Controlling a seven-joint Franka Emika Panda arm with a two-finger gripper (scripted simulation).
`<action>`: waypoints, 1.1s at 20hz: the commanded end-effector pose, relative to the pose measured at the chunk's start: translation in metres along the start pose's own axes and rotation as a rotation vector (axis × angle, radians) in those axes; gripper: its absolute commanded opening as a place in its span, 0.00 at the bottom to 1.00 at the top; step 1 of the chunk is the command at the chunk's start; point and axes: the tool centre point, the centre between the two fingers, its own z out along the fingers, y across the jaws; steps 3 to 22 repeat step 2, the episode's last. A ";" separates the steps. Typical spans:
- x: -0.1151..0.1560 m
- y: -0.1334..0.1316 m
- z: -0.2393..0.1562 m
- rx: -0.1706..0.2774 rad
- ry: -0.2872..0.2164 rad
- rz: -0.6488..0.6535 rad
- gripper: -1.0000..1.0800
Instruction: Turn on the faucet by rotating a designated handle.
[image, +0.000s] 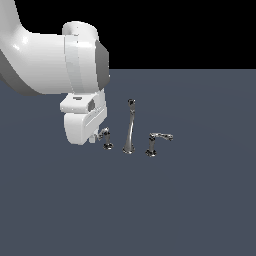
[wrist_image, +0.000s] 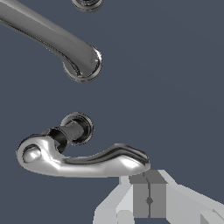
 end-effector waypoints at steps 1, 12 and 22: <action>0.063 -0.016 -0.001 0.001 0.018 0.092 0.00; 0.063 -0.016 -0.001 0.001 0.018 0.092 0.00; 0.063 -0.016 -0.001 0.001 0.018 0.092 0.00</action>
